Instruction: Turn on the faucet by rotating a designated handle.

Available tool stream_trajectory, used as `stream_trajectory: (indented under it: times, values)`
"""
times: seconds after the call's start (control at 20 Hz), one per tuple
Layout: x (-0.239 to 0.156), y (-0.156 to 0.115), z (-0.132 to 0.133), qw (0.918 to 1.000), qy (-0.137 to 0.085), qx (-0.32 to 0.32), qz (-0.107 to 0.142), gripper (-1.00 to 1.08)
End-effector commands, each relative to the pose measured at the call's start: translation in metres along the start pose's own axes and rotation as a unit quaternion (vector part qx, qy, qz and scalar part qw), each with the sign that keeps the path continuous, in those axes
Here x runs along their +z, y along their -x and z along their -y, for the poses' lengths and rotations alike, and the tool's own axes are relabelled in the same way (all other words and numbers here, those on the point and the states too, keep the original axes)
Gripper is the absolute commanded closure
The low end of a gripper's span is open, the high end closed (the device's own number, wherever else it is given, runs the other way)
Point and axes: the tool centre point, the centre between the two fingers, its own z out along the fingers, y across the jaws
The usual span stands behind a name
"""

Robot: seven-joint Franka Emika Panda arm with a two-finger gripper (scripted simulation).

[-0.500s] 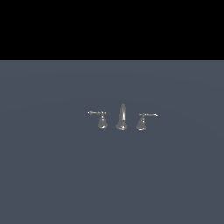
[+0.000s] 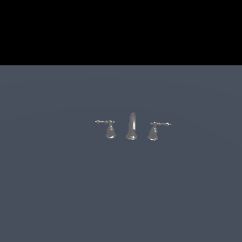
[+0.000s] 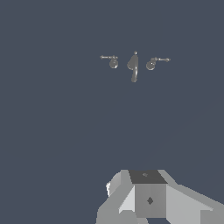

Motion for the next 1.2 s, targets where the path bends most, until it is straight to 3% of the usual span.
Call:
stream_trajectory:
  times: [0.0, 0.6, 1.15]
  values:
    - [0.006, -0.002, 0.004, 0.9999, 0.0, 0.011, 0.0, 1.08]
    - [0.06, -0.031, 0.04, 0.9932, 0.002, 0.116, -0.002, 1.08]
    - [0.123, -0.073, 0.073, 0.9718, 0.003, 0.236, -0.004, 1.08]
